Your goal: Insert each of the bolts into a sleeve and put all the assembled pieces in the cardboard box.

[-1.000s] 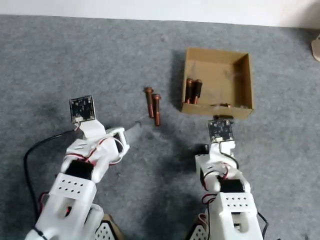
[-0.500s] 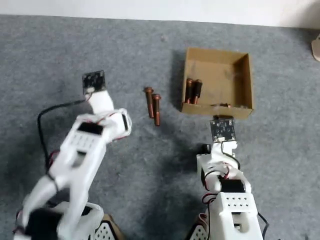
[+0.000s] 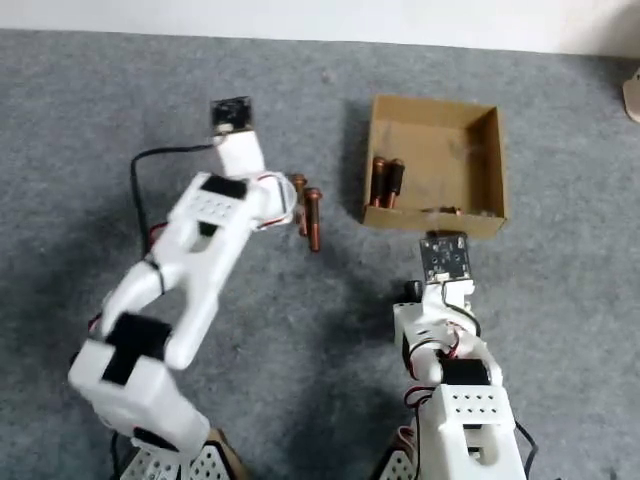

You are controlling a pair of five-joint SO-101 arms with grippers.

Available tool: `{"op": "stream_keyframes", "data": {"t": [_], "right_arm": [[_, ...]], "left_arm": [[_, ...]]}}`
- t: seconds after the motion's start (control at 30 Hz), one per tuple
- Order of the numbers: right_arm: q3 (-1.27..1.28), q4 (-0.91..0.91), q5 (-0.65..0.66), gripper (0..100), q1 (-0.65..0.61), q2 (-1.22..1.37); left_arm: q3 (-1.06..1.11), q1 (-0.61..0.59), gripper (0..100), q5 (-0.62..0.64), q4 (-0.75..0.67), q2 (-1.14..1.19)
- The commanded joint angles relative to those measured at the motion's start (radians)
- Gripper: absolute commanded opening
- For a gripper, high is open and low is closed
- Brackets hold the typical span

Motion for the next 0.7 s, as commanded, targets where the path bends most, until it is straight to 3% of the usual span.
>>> {"op": "stream_keyframes", "data": {"t": [0.0,0.33,0.67], "right_arm": [[-0.002,-0.021,0.018,0.5,0.01,-0.01],[-0.002,-0.021,0.018,0.5,0.008,-0.01],[-0.002,-0.021,0.02,0.5,0.008,-0.01]], "left_arm": [[-0.136,0.038,18,0.014,0.04,0.048],[-0.458,0.036,18,0.055,0.183,0.314],[-0.618,0.094,18,0.049,0.365,0.42]]}}
